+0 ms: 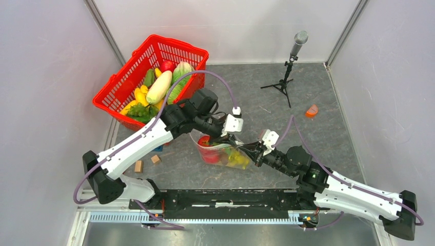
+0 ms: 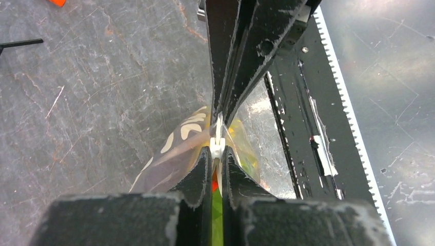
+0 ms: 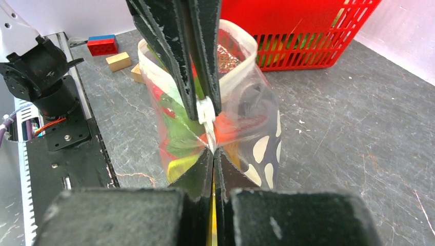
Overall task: Place the food in the zip-top bag and seal the zipper
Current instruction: Zip the zipper food storage bag at the center of the board.
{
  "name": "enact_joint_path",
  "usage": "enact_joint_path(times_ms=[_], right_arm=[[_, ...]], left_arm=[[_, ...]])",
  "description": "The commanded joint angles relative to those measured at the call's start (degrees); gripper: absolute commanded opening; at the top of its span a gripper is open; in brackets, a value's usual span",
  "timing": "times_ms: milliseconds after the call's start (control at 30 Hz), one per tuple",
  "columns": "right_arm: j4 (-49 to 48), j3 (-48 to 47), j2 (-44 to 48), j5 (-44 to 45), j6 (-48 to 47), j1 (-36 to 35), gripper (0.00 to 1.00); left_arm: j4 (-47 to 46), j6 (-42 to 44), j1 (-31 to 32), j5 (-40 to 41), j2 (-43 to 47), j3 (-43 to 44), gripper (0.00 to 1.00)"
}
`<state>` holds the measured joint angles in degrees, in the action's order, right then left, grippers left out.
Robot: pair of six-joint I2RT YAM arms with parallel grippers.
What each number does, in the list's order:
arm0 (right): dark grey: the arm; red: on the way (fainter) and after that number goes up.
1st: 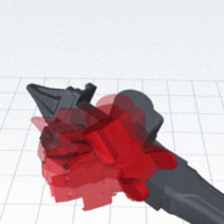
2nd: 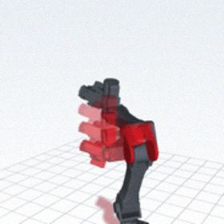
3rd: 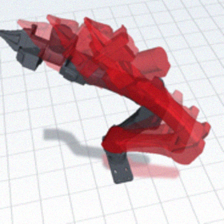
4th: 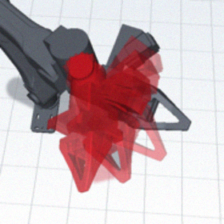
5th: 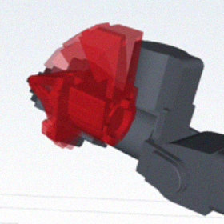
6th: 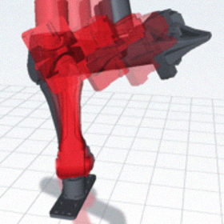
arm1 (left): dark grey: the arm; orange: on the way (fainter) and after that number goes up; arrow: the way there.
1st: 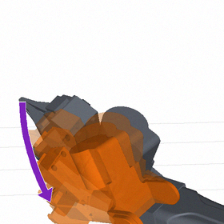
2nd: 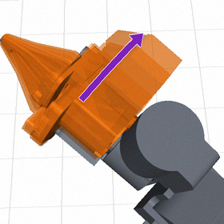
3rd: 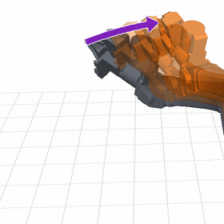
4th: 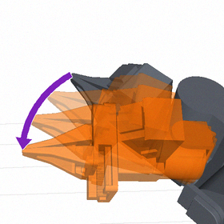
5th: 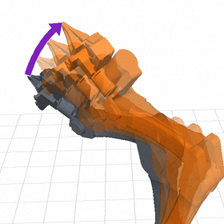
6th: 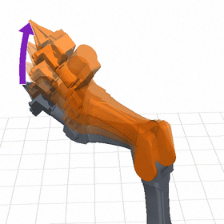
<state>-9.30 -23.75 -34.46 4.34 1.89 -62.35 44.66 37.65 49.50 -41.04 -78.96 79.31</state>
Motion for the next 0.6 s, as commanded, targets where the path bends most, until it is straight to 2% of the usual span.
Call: enact_joint_path(times_ms=[0, 267, 300, 367, 400, 467, 567], right_arm=[[-1.4, 0.0, 2.0, 2.3, 0.6, 0.2, 0.0], [-2.0, 0.6, 2.4, 0.3, 0.2, 0.2, 0.0], [-2.1, 0.5, 2.2, -1.1, -0.2, 0.2, 0.06], [-2.6, -0.2, 1.7, -3.5, -0.6, 0.2, 0.32], [-2.6, -0.7, 1.3, -4.1, -1.1, 0.2, 0.42], [-2.8, -1.9, 0.4, -5.8, -1.3, 0.2, 0.56], [-3.6, -3.4, -1.4, -7.0, -1.4, 0.2, 0.66]], left_arm=[[2.0, 2.8, -0.6, 7.0, 4.1, -1.5, 0.02], [2.4, 2.2, -0.5, 10.0, 5.5, -1.3, 0.02], [1.2, 1.4, -0.6, 9.7, 5.8, -1.3, 0.02], [-1.1, 0.3, -0.5, 7.7, 6.3, -1.4, 0.02], [-1.7, -0.1, -0.5, 6.7, 6.4, -1.3, 0.02], [-2.3, -0.7, -0.5, 4.7, 6.2, -0.9, 0.02], [-2.3, -1.0, -0.4, 3.7, 6.0, -0.7, 0.02]])
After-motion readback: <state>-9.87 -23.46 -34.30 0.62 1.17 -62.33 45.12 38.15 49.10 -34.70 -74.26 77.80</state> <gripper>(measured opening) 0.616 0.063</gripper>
